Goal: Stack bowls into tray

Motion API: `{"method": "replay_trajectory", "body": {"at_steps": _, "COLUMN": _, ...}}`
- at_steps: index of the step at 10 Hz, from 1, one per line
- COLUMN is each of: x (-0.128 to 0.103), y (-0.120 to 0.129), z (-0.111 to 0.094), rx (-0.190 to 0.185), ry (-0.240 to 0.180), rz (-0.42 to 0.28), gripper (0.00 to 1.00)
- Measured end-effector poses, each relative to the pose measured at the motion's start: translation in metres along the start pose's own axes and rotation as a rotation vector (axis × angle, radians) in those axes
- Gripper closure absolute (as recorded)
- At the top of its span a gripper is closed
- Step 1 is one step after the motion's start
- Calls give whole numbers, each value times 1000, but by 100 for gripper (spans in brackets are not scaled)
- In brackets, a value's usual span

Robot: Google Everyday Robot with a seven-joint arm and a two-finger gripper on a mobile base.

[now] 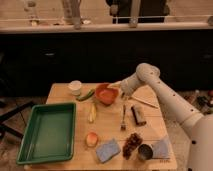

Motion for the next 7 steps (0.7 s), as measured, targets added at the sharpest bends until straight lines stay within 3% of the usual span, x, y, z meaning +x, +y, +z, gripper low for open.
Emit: {"method": "replay_trajectory", "body": {"at_steps": 7, "x": -8, "y": -23, "z": -5, "rx": -39, "ry": 12, "rz": -42, "gripper": 20}}
